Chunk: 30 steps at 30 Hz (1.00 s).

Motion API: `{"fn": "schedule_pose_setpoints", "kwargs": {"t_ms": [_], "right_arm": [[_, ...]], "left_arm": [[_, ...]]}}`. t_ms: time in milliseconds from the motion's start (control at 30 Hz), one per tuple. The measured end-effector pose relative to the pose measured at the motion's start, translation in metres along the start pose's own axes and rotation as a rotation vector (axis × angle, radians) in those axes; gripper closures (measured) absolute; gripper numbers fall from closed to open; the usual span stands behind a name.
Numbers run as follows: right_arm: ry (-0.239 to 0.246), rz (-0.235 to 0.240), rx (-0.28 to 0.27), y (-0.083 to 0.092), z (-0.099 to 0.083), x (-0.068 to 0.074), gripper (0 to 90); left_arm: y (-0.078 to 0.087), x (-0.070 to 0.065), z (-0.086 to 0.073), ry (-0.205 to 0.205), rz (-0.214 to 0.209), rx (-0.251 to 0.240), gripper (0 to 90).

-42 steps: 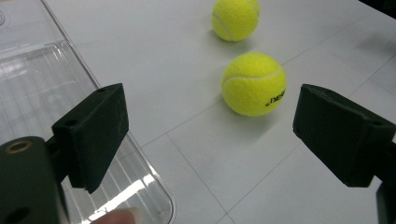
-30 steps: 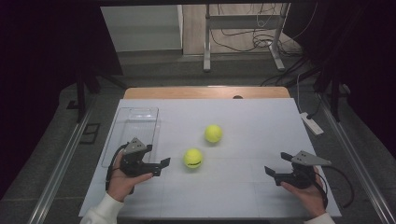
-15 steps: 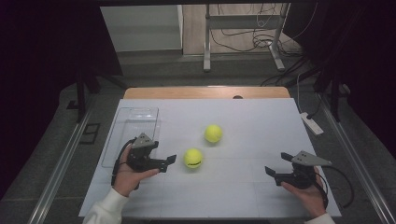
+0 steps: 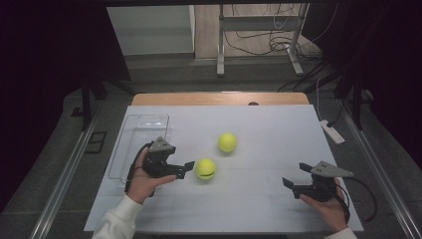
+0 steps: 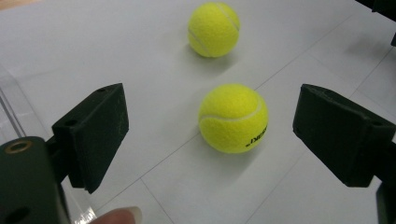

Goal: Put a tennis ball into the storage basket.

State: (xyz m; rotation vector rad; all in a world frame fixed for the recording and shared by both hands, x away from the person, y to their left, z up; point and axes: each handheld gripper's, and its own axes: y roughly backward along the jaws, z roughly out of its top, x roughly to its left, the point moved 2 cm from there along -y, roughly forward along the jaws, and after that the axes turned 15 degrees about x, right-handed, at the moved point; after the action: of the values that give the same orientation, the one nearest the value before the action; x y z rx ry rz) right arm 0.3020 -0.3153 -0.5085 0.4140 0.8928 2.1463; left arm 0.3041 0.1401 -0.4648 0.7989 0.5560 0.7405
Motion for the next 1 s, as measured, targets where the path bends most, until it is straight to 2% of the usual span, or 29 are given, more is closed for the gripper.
{"fn": "schedule_pose_setpoints", "kwargs": {"t_ms": [1000], "right_arm": [[0.007, 0.001, 0.004, -0.001, 0.000, 0.000, 12.8]], "left_arm": [[-0.026, -0.014, 0.028, -0.056, -0.036, 0.065, 11.3]]}}
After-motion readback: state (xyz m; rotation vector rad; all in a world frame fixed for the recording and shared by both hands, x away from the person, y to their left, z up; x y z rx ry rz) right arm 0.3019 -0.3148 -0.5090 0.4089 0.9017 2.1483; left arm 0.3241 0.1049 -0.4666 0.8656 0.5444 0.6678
